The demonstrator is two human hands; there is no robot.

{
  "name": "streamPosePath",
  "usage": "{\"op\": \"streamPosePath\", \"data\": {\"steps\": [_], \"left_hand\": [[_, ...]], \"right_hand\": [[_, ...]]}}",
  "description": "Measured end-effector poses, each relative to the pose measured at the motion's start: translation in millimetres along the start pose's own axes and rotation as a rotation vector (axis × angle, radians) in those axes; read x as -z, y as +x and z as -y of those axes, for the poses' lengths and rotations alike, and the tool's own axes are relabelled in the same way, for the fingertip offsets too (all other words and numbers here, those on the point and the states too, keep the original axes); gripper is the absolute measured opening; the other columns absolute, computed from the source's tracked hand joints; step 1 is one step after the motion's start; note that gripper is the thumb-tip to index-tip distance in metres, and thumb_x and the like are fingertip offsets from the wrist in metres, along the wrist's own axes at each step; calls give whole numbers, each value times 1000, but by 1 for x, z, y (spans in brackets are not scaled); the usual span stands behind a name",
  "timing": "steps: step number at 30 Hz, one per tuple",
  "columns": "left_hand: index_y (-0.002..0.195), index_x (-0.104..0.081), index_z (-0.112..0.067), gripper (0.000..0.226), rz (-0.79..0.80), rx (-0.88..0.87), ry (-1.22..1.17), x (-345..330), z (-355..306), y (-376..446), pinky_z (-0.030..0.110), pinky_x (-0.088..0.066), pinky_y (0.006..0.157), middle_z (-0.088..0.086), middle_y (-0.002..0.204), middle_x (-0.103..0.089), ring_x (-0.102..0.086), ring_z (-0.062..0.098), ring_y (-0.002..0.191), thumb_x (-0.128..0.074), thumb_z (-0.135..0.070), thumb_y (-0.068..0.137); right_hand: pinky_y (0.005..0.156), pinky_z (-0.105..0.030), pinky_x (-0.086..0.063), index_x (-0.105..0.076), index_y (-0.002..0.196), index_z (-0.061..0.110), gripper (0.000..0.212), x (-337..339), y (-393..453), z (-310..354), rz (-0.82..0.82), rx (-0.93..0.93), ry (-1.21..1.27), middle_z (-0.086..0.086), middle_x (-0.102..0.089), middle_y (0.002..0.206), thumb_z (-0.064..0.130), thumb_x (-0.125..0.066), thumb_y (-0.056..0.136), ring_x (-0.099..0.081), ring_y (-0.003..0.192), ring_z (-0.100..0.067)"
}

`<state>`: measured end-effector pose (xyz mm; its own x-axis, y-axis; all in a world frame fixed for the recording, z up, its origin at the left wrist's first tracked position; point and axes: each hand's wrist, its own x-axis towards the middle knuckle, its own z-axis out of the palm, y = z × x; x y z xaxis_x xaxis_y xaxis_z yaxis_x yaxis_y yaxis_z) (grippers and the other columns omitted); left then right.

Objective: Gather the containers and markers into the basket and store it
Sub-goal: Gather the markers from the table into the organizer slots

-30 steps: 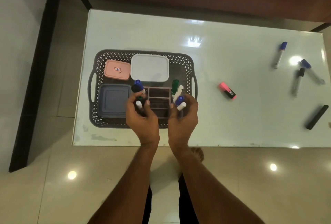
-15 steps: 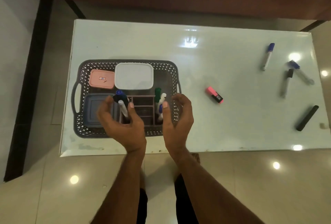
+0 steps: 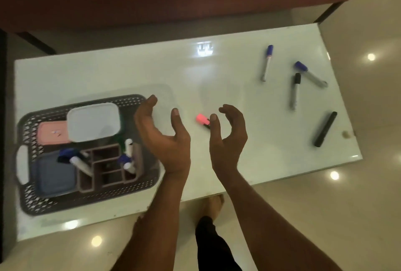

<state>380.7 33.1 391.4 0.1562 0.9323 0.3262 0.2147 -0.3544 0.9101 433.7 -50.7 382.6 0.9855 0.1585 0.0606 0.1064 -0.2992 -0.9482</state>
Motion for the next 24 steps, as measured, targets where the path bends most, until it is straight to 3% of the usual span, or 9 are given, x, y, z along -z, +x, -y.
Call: {"op": "streamPosePath", "data": {"steps": [4, 11, 15, 18, 21, 24], "left_hand": [[122, -61, 6, 34, 85, -2, -8, -66, -15, -28, 44, -53, 104, 16, 123, -67, -64, 24, 118, -72, -1, 90], [120, -62, 6, 31, 272, -26, -3, -176, -28, -67, 43, -55, 99, 15, 119, -68, -66, 26, 112, -65, 7, 89], [128, -59, -5, 36, 462, 28, 130, -244, -30, -76, 37, -55, 96, 7, 121, -65, -64, 20, 110, -63, -2, 92], [129, -58, -10, 32, 571, -13, 288, -298, -27, -72, 33, -58, 92, 6, 120, -64, -64, 19, 109, -64, -16, 98], [129, -56, -10, 38, 671, -48, 461, -340, -22, -67, 29, -57, 89, 7, 121, -62, -62, 19, 109, -65, -31, 99], [130, -53, -7, 44, 746, -145, 632, -361, -16, -68, 31, -54, 92, 10, 124, -60, -62, 23, 111, -67, -33, 97]], "right_hand": [[104, -43, -51, -63, 120, 9, 27, 38, 43, -19, -67, -28, -41, -2, -69, 116, 20, -67, 95, -64, 116, -20], [97, -41, -55, -66, 118, 10, 22, 93, 120, -63, -220, -56, -174, 0, -70, 116, 18, -66, 96, -66, 108, -16], [88, -41, -55, -66, 112, 10, 18, 116, 173, -96, -290, -53, -393, -4, -66, 109, 11, -62, 94, -63, 99, -22], [93, -39, -50, -62, 122, 8, 29, 128, 214, -119, -207, -120, -609, -8, -63, 117, 17, -63, 94, -58, 109, -27], [93, -37, -45, -53, 132, 8, 44, 134, 242, -134, 15, -200, -809, -11, -60, 122, 32, -63, 97, -57, 111, -30], [84, -32, -46, -51, 131, 9, 38, 136, 248, -142, 163, -243, -860, -10, -58, 122, 27, -62, 99, -61, 105, -28]]}}
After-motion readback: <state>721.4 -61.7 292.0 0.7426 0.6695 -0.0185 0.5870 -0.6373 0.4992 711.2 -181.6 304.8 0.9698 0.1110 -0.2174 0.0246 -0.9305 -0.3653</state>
